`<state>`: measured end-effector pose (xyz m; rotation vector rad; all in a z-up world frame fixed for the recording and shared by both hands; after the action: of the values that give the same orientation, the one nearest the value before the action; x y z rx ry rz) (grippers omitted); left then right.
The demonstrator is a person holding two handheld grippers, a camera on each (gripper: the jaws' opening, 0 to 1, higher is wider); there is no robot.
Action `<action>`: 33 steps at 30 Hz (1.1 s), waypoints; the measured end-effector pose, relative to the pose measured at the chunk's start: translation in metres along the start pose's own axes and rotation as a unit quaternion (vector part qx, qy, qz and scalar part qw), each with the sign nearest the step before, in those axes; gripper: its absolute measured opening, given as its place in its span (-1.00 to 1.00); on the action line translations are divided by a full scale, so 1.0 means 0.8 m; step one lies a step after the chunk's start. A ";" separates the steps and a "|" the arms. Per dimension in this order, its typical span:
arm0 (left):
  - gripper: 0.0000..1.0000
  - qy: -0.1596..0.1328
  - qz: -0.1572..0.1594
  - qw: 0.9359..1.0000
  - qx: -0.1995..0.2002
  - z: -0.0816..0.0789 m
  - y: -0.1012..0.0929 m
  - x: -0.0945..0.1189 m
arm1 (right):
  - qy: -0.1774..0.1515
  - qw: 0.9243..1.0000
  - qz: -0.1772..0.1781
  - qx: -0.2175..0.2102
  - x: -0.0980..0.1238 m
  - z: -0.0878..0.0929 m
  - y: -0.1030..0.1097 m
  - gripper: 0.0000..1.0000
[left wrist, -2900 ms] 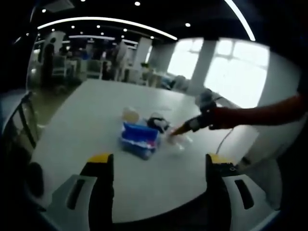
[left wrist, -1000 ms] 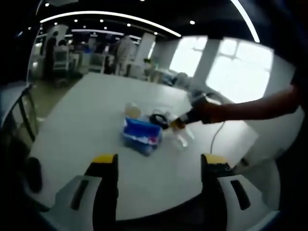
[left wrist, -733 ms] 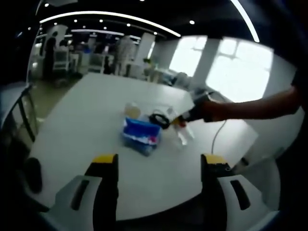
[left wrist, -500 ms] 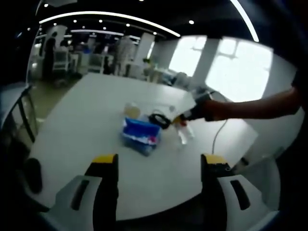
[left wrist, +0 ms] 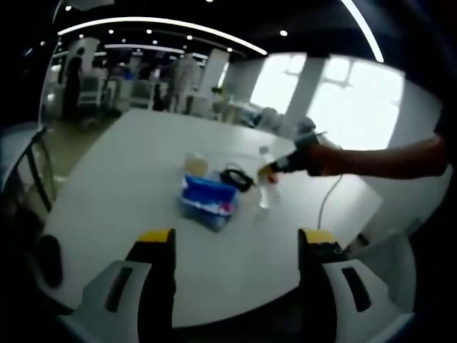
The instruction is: Arrange the tabletop items into an orderly group along one side of the table until the central work area is clear of visible clutter.
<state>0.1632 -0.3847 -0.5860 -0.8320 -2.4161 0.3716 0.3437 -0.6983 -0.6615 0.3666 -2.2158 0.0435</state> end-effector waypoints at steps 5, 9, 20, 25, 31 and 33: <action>0.32 0.001 0.000 1.000 -0.001 0.000 0.000 0.000 | -0.006 1.000 0.000 0.002 0.003 -0.004 0.003 -0.27; 0.32 -0.001 0.000 1.000 -0.001 0.000 0.000 0.000 | -0.019 1.000 0.000 0.010 0.010 -0.014 0.008 -0.28; 0.32 0.001 0.000 1.000 -0.005 0.000 0.000 0.000 | -0.030 0.998 -0.005 0.049 0.017 -0.004 0.028 -0.28; 0.32 0.003 0.001 1.000 -0.007 0.001 -0.002 0.000 | -0.030 0.998 -0.007 0.056 0.021 0.001 0.030 -0.29; 0.32 0.003 0.002 1.000 -0.009 0.002 -0.002 0.000 | -0.038 0.997 -0.006 0.064 0.056 0.015 0.060 -0.28; 0.32 0.003 0.002 1.000 -0.009 0.002 -0.002 0.000 | -0.038 0.996 -0.005 0.078 0.065 0.019 0.069 -0.28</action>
<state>0.1616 -0.3860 -0.5865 -0.8441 -2.4166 0.3482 0.2868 -0.6609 -0.6256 0.4719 -2.2920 0.2026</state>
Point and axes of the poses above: the point that each gripper's makers call its tool centre point, and the gripper's own axes: x roughly backward along the fingers, y roughly to its left, z roughly out of its underside, the point moved 4 cm from there along x, roughly backward along the fingers, and after that the axes turned 7 degrees about x, right-handed, at the moved point
